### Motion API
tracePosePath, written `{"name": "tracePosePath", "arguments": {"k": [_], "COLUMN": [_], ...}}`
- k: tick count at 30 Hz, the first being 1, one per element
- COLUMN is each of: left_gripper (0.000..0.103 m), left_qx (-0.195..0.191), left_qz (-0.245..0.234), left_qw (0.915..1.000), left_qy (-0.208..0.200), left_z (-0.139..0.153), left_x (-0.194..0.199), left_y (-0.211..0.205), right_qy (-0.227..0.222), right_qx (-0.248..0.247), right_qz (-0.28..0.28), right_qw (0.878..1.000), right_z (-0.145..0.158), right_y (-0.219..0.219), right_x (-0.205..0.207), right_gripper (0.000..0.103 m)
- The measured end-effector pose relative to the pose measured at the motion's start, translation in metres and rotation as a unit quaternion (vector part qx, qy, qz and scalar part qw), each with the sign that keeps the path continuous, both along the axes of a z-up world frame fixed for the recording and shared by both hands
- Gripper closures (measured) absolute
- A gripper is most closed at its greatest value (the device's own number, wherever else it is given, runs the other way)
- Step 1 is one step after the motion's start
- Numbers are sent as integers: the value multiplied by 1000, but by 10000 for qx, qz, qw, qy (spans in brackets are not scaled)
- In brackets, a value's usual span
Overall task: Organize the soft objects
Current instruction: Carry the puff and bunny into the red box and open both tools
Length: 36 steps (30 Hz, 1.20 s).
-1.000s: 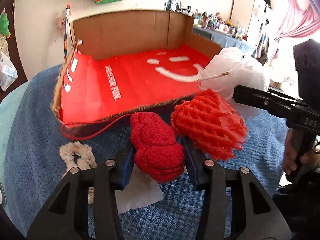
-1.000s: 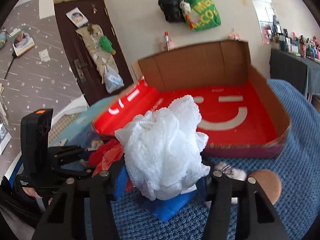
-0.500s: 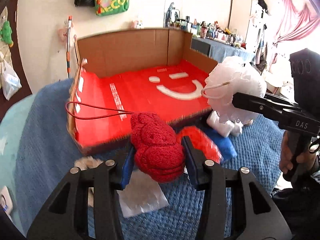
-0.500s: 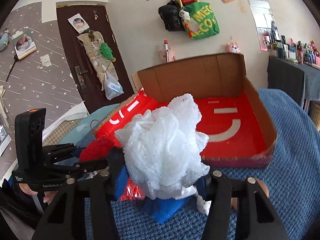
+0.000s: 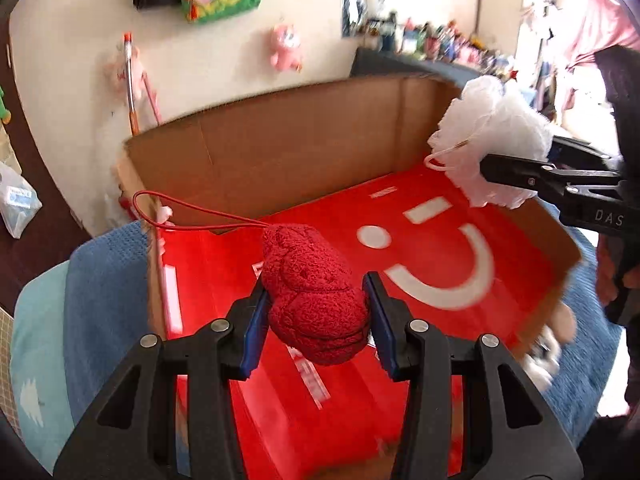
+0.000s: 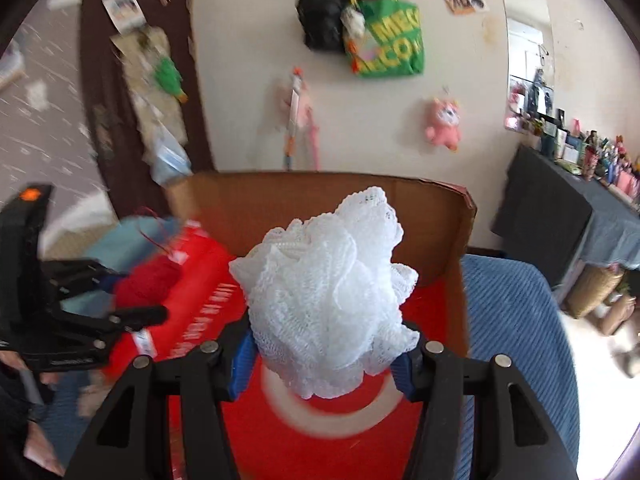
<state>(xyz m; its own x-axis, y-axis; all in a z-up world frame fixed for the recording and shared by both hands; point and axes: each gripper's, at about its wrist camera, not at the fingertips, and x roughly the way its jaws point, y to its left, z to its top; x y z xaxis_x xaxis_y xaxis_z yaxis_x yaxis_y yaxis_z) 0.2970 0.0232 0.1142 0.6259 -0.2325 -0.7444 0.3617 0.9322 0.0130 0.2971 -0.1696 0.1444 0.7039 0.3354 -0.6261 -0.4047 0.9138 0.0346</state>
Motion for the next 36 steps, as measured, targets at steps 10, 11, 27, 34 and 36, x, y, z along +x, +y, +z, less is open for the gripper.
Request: {"name": "tracePosePath", "arguments": {"k": [10, 11, 27, 34, 36], "left_gripper": [60, 60, 58, 45, 45], "left_qx": [233, 261, 247, 317, 289], "left_qz": [527, 582, 818, 840, 818], "left_qw": [9950, 9944, 9909, 9913, 9916], "left_qy": [810, 847, 1045, 966, 961], "left_z": [-50, -53, -64, -67, -67], "left_x": [92, 96, 118, 114, 113], "left_y": [1, 1, 10, 13, 13], "right_qy": [986, 1045, 1405, 1410, 1417], "right_qx": [-1128, -1166, -1170, -1140, -1134], "right_qz": [-366, -393, -565, -543, -541], "right_qw": [9880, 9869, 9815, 9819, 9819], "right_z": [-53, -56, -75, -76, -76], "right_y": [25, 25, 22, 18, 18], "right_x": [88, 90, 112, 117, 118], "right_gripper": [45, 45, 40, 39, 39]}}
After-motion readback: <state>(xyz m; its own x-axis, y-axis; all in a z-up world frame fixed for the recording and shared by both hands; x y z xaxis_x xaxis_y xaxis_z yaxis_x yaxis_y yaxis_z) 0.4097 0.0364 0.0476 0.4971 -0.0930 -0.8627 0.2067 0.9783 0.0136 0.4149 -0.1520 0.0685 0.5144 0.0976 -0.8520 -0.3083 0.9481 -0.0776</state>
